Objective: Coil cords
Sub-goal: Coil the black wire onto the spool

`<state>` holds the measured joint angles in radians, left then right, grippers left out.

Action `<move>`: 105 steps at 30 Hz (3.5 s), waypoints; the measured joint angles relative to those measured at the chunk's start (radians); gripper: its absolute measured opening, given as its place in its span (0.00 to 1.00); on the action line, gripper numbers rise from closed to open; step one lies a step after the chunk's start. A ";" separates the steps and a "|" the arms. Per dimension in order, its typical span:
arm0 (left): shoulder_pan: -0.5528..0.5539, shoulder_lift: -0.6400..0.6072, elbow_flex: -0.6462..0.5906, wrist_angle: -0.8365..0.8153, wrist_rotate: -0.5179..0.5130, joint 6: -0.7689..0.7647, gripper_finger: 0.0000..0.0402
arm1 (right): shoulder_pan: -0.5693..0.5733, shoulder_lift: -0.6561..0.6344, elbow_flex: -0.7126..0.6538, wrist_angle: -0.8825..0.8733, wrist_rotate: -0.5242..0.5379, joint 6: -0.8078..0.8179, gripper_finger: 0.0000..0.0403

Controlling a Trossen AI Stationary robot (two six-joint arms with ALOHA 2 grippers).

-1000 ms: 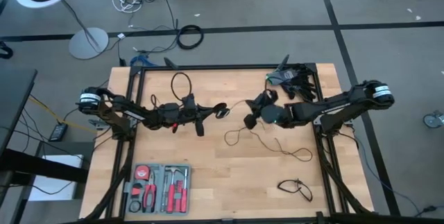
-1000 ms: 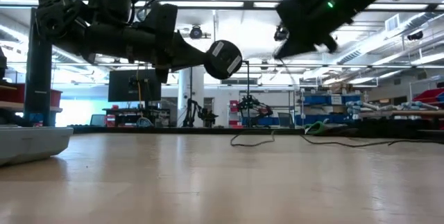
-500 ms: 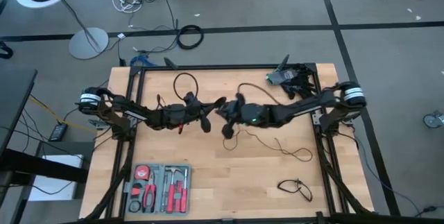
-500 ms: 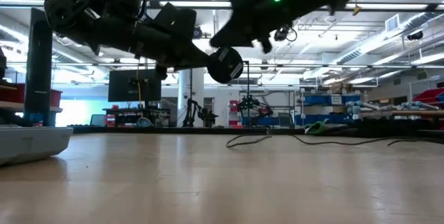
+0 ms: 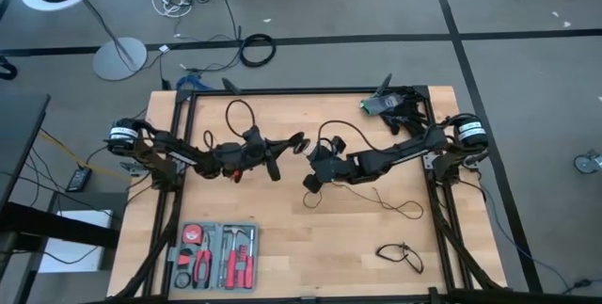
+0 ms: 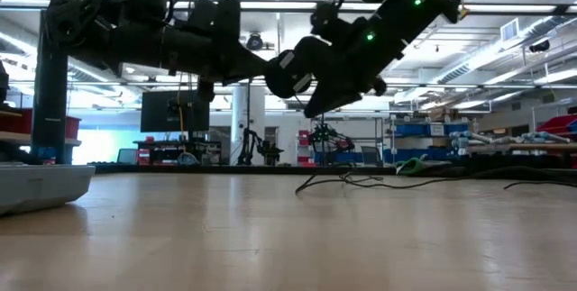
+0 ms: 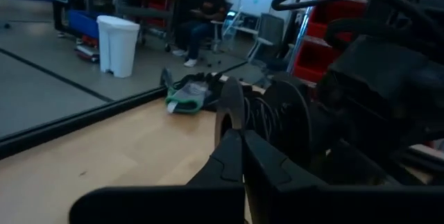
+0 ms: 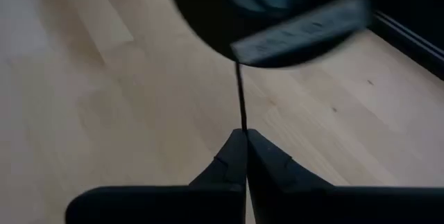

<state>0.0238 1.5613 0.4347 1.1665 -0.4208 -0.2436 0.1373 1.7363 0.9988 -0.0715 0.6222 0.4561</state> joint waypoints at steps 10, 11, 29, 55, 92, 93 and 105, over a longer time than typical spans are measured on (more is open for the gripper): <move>-0.023 -0.002 -0.049 0.115 -0.016 -0.048 0.00 | 0.017 -0.043 -0.057 0.046 -0.066 -0.060 0.04; -0.023 -0.008 -0.048 0.136 -0.028 -0.048 0.00 | 0.017 -0.034 -0.061 0.044 -0.097 -0.063 0.06; -0.024 -0.006 -0.080 0.131 -0.013 -0.056 0.00 | 0.139 -0.265 -0.099 -0.335 0.006 0.113 0.27; -0.023 0.074 0.030 0.237 -0.016 0.053 0.00 | 0.133 -0.138 -0.643 1.051 0.169 -0.081 0.21; -0.023 0.073 0.074 -0.005 0.159 0.106 0.00 | 0.055 -0.356 -0.491 0.489 0.184 -0.014 0.00; -0.023 0.073 0.090 -0.048 0.159 0.108 0.00 | 0.055 -0.390 -0.491 0.487 0.183 -0.012 0.00; -0.025 0.085 0.268 -0.376 0.036 0.166 0.00 | 0.043 -0.255 -0.271 0.498 0.050 -0.146 0.00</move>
<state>-0.0009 1.6458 0.7024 0.7900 -0.3853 -0.0780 0.1806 1.4809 0.7279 0.4260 0.6720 0.3102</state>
